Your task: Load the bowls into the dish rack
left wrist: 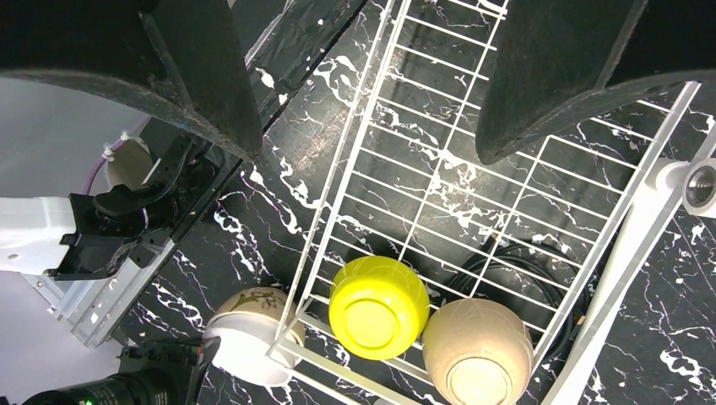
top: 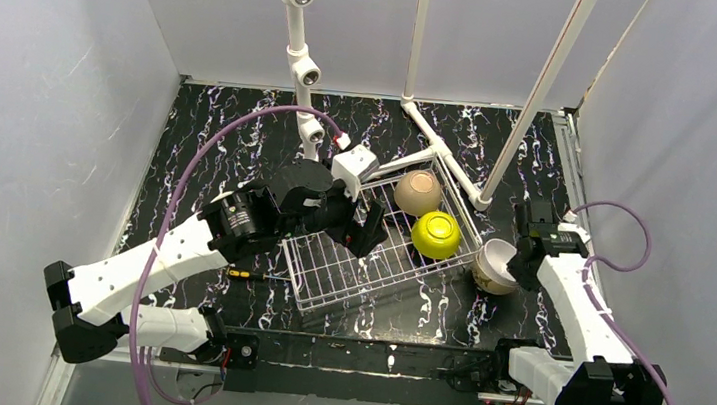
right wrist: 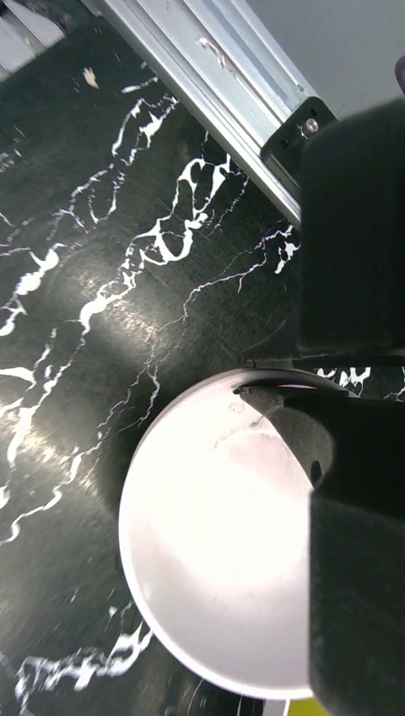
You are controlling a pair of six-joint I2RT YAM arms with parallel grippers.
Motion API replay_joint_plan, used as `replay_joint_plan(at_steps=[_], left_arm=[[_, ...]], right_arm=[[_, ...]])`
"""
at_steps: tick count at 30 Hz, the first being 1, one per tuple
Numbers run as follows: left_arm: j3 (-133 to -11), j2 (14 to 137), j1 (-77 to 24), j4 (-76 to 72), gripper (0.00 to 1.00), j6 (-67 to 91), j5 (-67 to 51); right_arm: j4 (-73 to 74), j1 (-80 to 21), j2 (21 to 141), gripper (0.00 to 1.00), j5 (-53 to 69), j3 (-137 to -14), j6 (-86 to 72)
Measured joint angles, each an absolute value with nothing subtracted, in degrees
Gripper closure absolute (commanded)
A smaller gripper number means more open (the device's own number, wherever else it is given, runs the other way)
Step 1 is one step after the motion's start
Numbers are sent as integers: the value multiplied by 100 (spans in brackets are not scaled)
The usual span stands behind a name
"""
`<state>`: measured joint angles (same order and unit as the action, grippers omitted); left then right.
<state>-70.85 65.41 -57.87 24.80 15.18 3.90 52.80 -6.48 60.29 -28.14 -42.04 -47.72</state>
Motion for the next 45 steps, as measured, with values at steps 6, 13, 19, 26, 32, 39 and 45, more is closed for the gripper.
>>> replay_joint_plan(at_steps=[6,13,19,26,32,39,45], left_arm=[[-7072,6528,-5787,2386,4,1540,340],[-7072,6528,-5787,2392,3,1549,320],[-7072,6545,-5787,2410,2,1564,296],[-7074,6667,-5787,2436,2,1605,246],[-7076,6814,-5787,2447,2,1802,211],[-7260,6971,-5787,2464,2,2145,-115],[-7625,7148,-5741,2394,2,2587,-499]], right_arm=[[5557,-652,6031,92,-3138,-4711,-4705],[5760,-650,5959,99,-3173,-4805,-4541],[6005,-648,5728,99,-3197,-5308,-4456],[6034,-648,5476,99,-3188,-5454,-4458],[6053,-648,5096,99,-2963,-5782,-4458],[5389,-644,4521,99,-1555,-6364,-4327],[3913,-646,4268,99,502,-5717,-4193]])
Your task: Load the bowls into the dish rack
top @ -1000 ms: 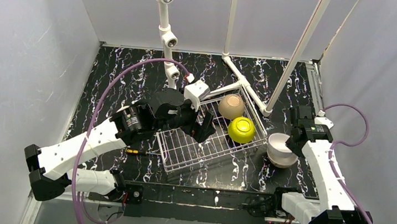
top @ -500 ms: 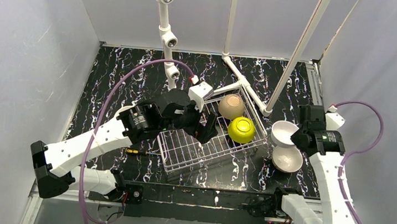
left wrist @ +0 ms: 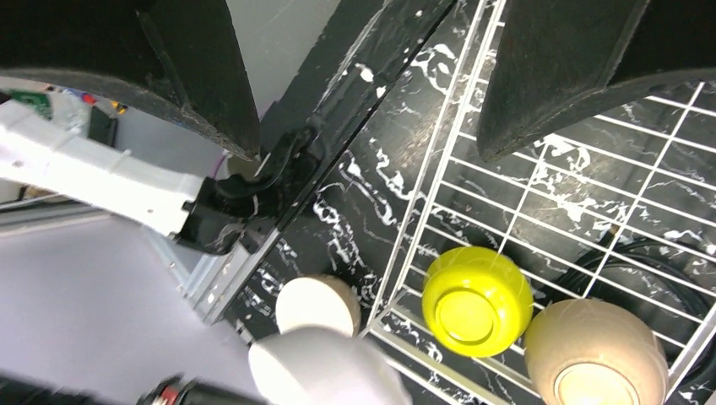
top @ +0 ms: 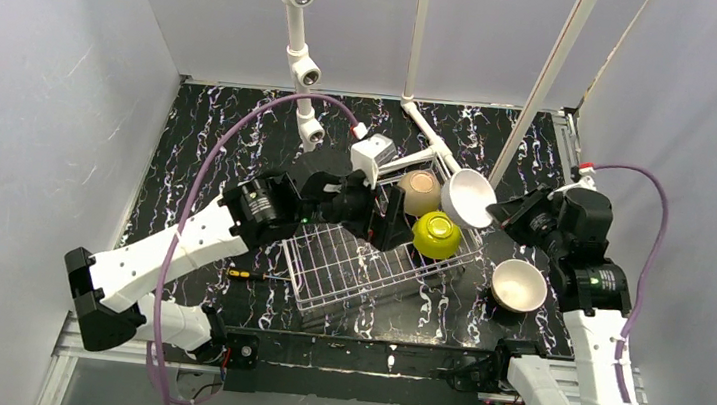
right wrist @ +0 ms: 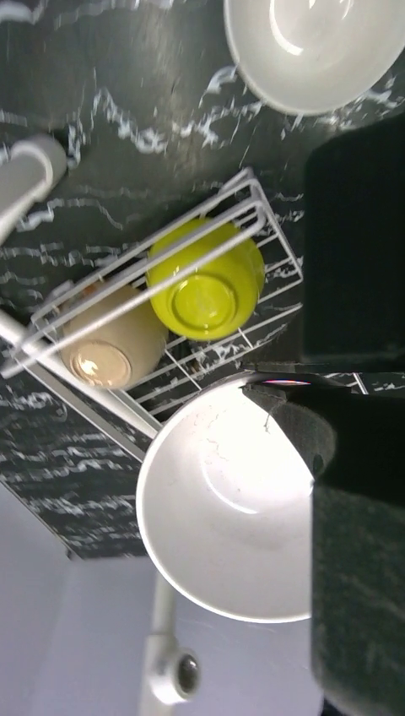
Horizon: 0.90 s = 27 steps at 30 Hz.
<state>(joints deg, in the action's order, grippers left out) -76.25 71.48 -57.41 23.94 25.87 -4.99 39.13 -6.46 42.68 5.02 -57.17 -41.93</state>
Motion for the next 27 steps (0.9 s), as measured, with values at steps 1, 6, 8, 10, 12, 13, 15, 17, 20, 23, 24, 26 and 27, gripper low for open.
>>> replay_joint_plan(at_steps=[1,6,8,10,12,13,15,17,20,23,24,26,27], left_arm=[[-7710,7205,-5717,2390,2,2674,-530],[-7979,7535,-5592,2338,2,3057,-674],[-8034,7640,-5557,2344,2,3181,-692],[-8044,7719,-5542,2294,8,3319,-692],[-8044,7795,-5524,2237,16,3476,-692],[-8044,7846,-5522,2196,21,3559,-698],[-8051,7977,-5522,2088,26,3726,-718],[-8125,8206,-5518,2045,30,3876,-762],[-8311,8554,-5527,2158,31,4027,-757],[-8353,8744,-5529,2231,27,4119,-744],[-8353,8757,-5527,2272,24,4130,-735],[-8353,8753,-5527,2274,20,4145,-694],[-8366,8750,-5527,2250,20,4154,-648]], right_arm=[[3653,-644,4241,99,770,-5537,-4169],[2856,-646,4209,99,1721,-5026,-4014],[2646,-644,4195,99,1975,-4932,-3938],[2495,-644,4187,99,2189,-4884,-3826],[2423,-644,4185,99,2370,-4884,-3675],[2390,-644,4180,99,2449,-4884,-3570],[2386,-644,4174,99,2536,-4884,-3356],[2418,-644,4189,99,2526,-4884,-3033],[2512,-591,4281,99,2364,-4884,-2600],[2648,-652,4405,99,2106,-4884,-2233],[2681,-709,4440,99,2032,-4884,-2147],[2700,-803,4501,99,1955,-4884,-2029],[2709,-840,4519,99,1955,-4884,-1959]])
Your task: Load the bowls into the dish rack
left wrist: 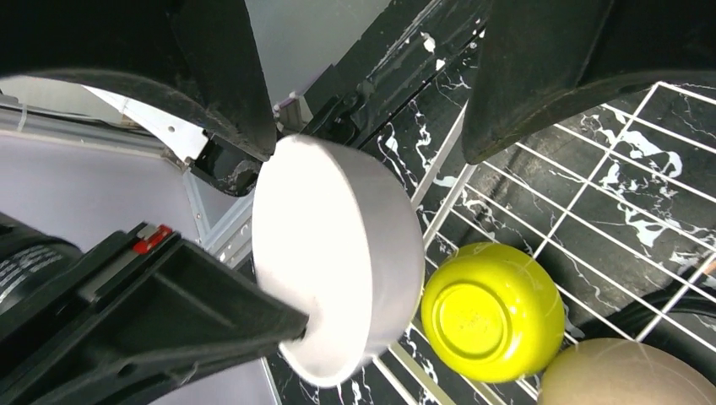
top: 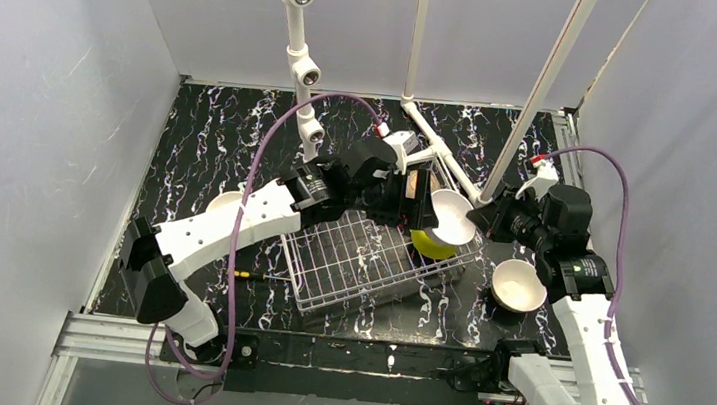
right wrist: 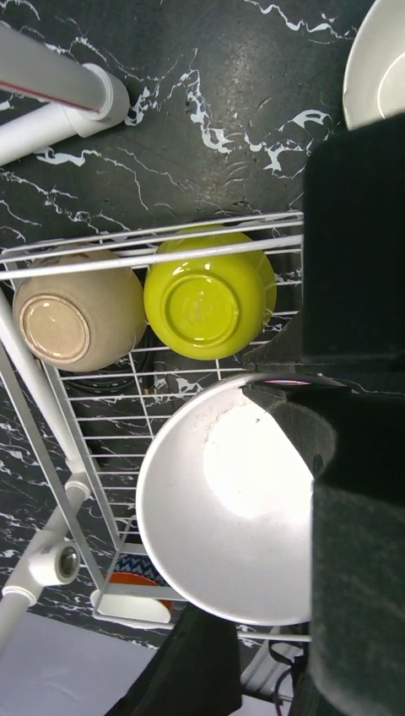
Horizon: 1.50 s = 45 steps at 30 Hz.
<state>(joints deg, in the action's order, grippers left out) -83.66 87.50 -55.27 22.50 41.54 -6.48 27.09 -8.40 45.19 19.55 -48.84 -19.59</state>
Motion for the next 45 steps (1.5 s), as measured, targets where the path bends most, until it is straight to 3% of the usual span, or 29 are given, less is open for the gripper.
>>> replay_joint_plan(at_steps=[4,10,14,18,23,26,27,30,31,32,35,40,45], left_arm=[[-8532,8766,-5518,2274,24,4125,-510],[-9021,9067,-5422,2486,54,3975,-338],[-9052,9297,-5282,2698,59,3837,-303],[-9174,9561,-5210,2936,74,3645,-469],[-9430,9789,-5157,3240,79,3258,-716],[-9518,9889,-5022,3476,90,3041,-974],[-9526,9929,-4974,3555,98,2963,-1035],[-9529,10033,-4851,3767,100,2799,-1098],[-9529,10075,-4827,3830,100,2740,-1109],[-9529,10092,-4818,3863,100,2696,-1114],[-9529,10103,-4801,3938,100,2550,-1087],[-9614,10106,-4779,4018,100,2303,-1358],[-9850,10184,-4731,4237,100,2053,-1546]], right_arm=[[2738,-974,4554,99,1997,-4884,-1846],[2733,-1015,4611,99,2097,-4888,-1769],[2731,-1050,4700,99,2128,-4901,-1726],[2729,-1160,4836,99,2106,-4901,-1651],[2716,-1520,5054,99,1986,-4908,-1625],[2700,-1776,5229,99,1787,-4993,-1612],[2687,-1905,5317,99,1673,-5050,-1610],[2593,-2220,5498,99,1417,-5168,-1653],[2556,-2318,5551,94,1330,-5203,-1675],[2543,-2386,5621,74,1210,-5231,-1702],[2541,-2488,5739,48,1190,-5271,-1813],[2370,-2569,5776,32,1240,-5328,-1752],[2423,-2569,5570,23,1197,-5435,-1229]])
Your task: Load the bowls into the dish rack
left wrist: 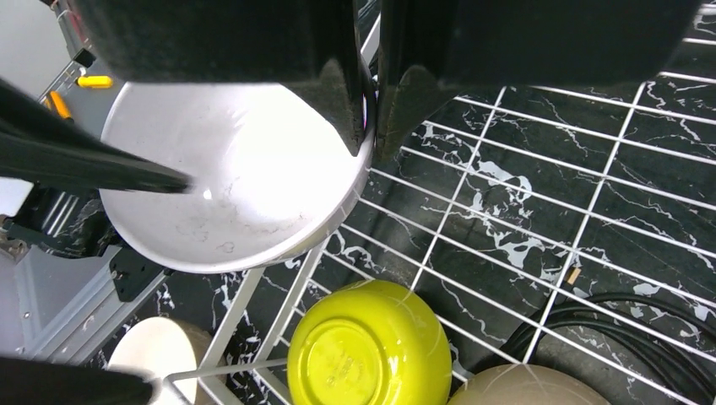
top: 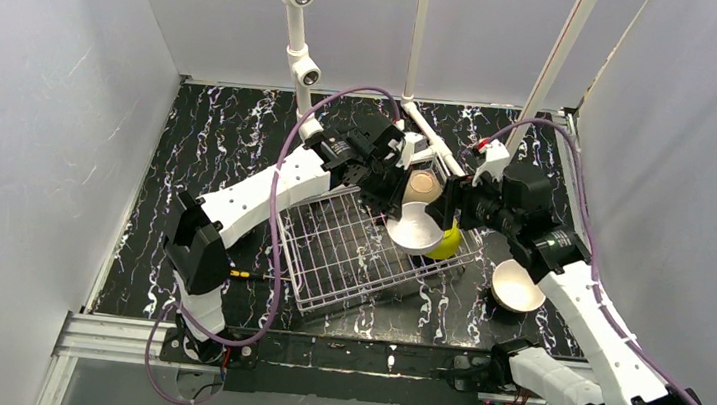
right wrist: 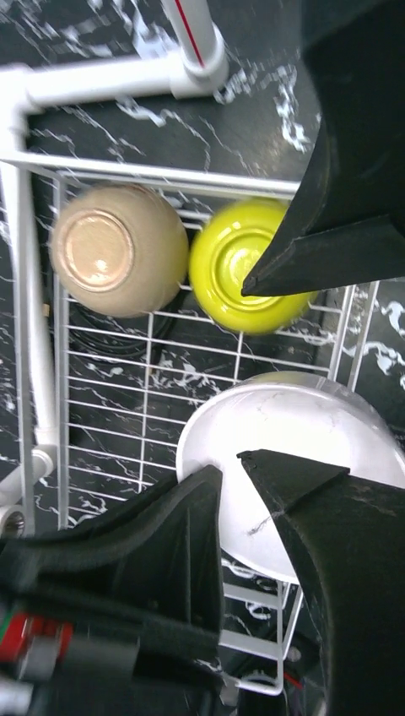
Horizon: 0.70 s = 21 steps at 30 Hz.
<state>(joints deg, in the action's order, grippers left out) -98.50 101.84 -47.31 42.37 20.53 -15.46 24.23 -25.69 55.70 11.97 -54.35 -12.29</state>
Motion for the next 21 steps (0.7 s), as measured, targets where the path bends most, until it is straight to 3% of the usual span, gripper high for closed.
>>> replay_joint_plan(at_steps=[7,16,21], left_arm=[[-9876,10342,-4563,4547,100,1640,-1774],[-10143,10460,-4534,4936,100,1186,-2196],[-10228,10492,-4534,5151,100,1011,-2346]], right_arm=[[2547,-2578,5144,20,1205,-5865,-309],[2499,-2724,4941,32,3070,-5754,113],[2349,-2891,4807,28,3721,-5382,69]])
